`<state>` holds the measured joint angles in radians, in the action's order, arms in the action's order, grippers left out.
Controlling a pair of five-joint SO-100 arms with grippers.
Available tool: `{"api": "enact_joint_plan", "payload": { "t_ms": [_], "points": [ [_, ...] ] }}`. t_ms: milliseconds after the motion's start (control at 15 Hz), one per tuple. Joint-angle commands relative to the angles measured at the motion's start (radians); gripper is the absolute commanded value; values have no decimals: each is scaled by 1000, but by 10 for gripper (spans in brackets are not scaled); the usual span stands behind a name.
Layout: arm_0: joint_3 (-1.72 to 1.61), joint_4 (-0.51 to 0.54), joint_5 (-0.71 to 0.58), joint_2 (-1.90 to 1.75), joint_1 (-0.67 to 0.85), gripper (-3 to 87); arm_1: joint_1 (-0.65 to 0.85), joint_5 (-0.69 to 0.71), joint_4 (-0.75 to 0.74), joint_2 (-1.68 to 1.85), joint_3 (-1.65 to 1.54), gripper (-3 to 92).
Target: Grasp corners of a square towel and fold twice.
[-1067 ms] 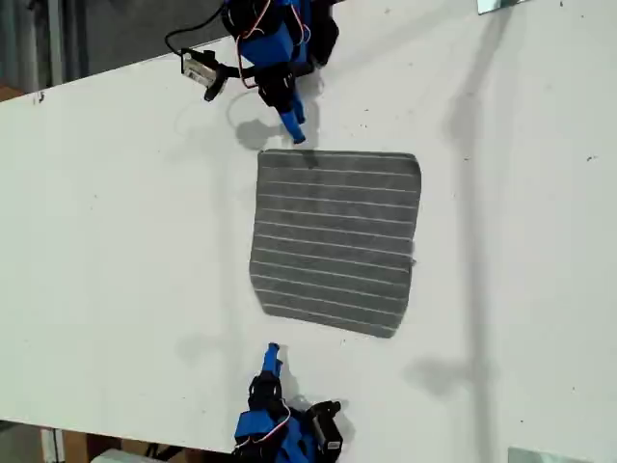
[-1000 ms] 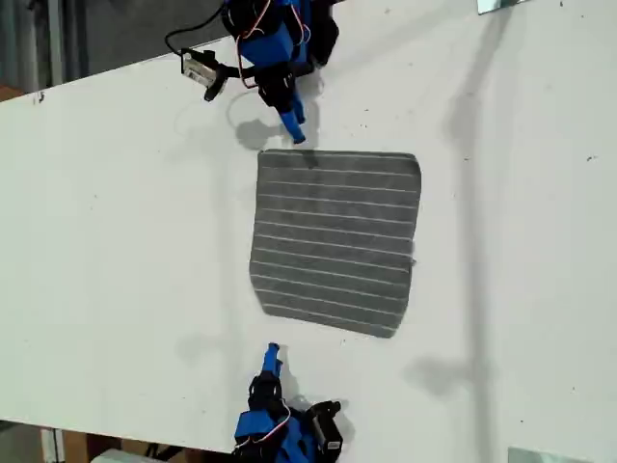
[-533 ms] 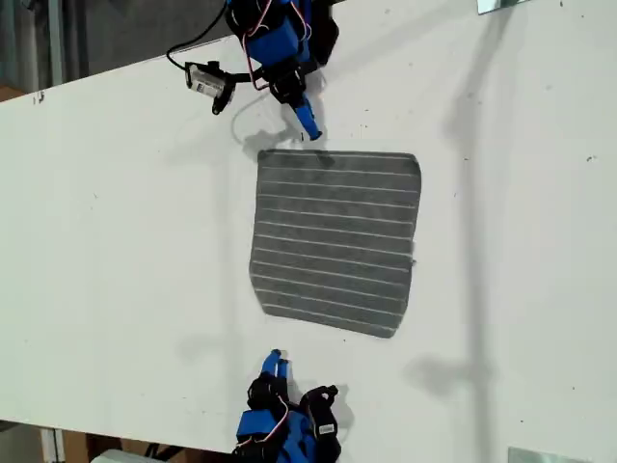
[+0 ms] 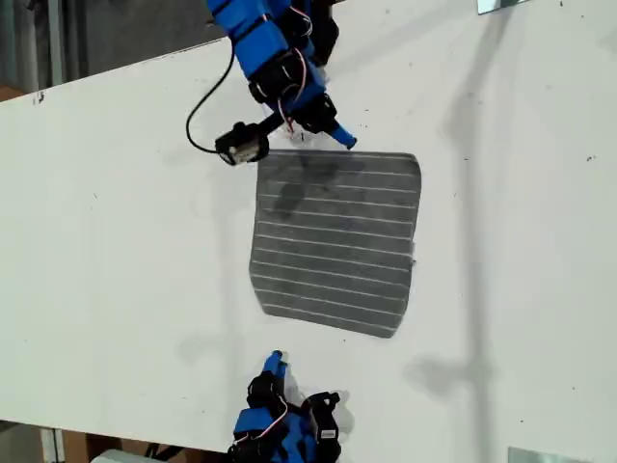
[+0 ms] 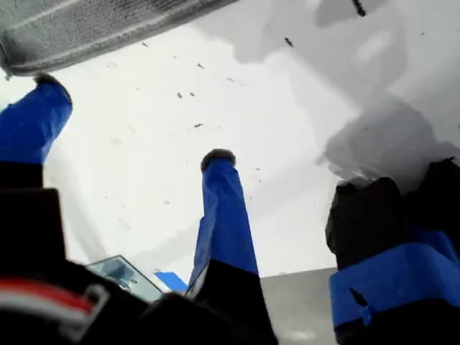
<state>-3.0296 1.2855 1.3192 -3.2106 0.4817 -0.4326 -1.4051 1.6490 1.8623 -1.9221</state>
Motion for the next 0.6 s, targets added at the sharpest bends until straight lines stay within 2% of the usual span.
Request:
{"api": "enact_joint_plan", "payload": {
  "t_ms": [0, 133, 267, 533],
  "points": [
    [11, 2, -15, -51, 26, 115, -150, -9, 178, -486, 641, 397],
    [6, 2, -14, -51, 21, 115, -213, -18, 150, -621, 796, 397],
    [3, 2, -14, -57, 20, 113, -229, -2, 38, -652, 798, 402],
    [-2, 2, -9, -66, 9, 108, -222, 35, -83, -775, 808, 400]
  ]
}}
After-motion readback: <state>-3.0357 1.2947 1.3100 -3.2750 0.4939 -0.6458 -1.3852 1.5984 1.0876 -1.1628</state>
